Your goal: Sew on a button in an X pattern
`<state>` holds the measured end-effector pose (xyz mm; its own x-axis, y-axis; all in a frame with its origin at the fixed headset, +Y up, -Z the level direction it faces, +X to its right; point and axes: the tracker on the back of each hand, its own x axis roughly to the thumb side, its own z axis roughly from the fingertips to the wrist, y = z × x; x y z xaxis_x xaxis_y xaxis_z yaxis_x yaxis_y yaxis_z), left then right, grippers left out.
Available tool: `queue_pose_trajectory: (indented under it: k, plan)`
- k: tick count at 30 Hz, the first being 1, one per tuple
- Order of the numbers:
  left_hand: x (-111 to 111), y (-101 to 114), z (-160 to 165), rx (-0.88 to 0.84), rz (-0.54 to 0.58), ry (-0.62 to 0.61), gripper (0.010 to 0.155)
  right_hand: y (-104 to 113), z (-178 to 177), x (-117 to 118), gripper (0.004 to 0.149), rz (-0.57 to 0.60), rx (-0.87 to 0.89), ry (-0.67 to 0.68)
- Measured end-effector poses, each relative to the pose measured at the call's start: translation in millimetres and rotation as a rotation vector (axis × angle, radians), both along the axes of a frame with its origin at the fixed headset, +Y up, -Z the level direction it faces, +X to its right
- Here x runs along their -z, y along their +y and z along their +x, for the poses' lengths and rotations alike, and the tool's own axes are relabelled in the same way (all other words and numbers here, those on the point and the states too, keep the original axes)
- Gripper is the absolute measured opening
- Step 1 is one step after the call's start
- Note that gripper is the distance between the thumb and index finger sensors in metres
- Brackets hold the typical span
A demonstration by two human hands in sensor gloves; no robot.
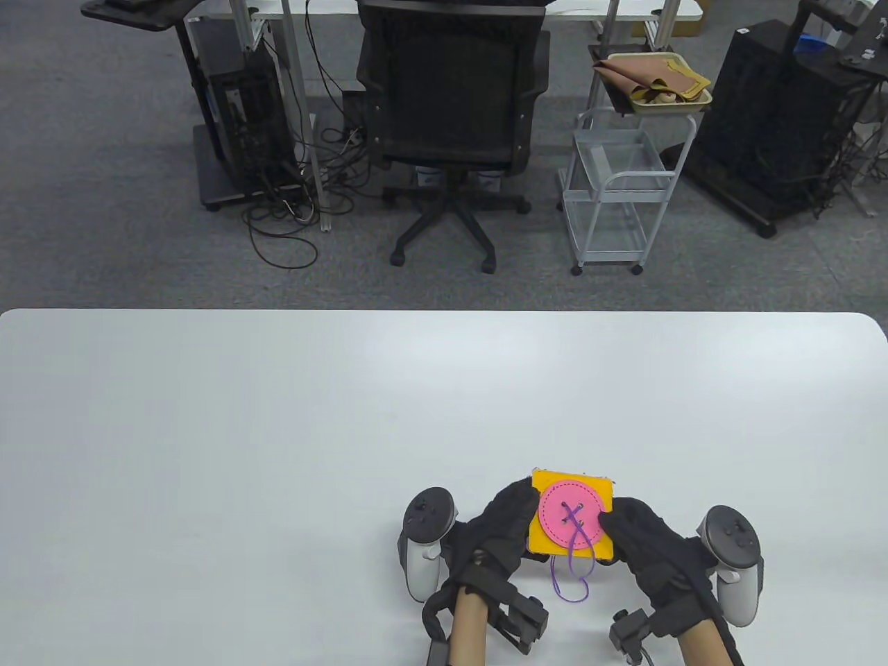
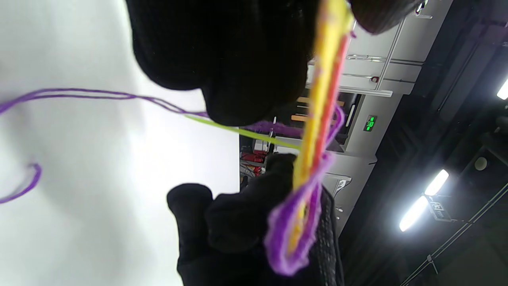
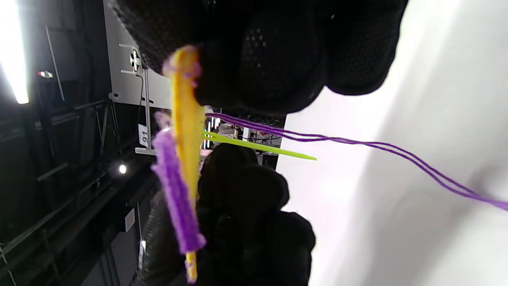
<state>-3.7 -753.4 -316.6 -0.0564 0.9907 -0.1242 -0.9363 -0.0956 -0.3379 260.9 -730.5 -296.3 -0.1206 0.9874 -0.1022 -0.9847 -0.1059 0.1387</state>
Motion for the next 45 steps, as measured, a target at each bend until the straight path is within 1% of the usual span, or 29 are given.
queue_pose_trajectory:
  k: [5, 8, 12, 16, 22, 28, 35, 38, 45]
  plan:
    - [0.1, 0.8, 0.4, 0.050, 0.014, 0.023, 0.050, 4.0, 4.0, -1.9, 0.043, 0.011, 0.049, -0.021]
    - [0.2, 1.2, 4.6, 0.097, 0.018, 0.012, 0.048, 5.5, 4.7, -2.9, 0.043, 0.016, 0.071, -0.031]
    - [0.0, 3.9, 14.6, 0.200, 0.048, -0.046, 0.050, 6.7, 4.8, -3.9, 0.043, 0.019, 0.096, -0.038]
    - [-0.6, 7.0, 22.7, 0.270, 0.081, -0.127, 0.055, 6.9, 4.6, -4.1, 0.043, 0.016, 0.098, -0.040]
    - [-1.6, 10.6, 28.5, 0.337, 0.143, -0.146, 0.054, 7.6, 3.5, -5.0, 0.043, 0.001, 0.109, -0.044]
    - [-2.7, 13.0, 34.5, 0.390, 0.178, -0.158, 0.049, 7.4, 3.0, -5.2, 0.043, -0.006, 0.110, -0.046]
    - [-3.4, 14.5, 35.6, 0.416, 0.189, -0.164, 0.045, 7.3, 3.1, -5.3, 0.043, -0.014, 0.115, -0.048]
    - [-3.8, 16.1, 37.0, 0.436, 0.211, -0.149, 0.042, 7.1, 2.7, -5.4, 0.043, -0.019, 0.117, -0.049]
    - [-3.8, 16.2, 35.9, 0.438, 0.209, -0.143, 0.038, 7.7, 3.8, -5.5, 0.043, -0.024, 0.124, -0.059]
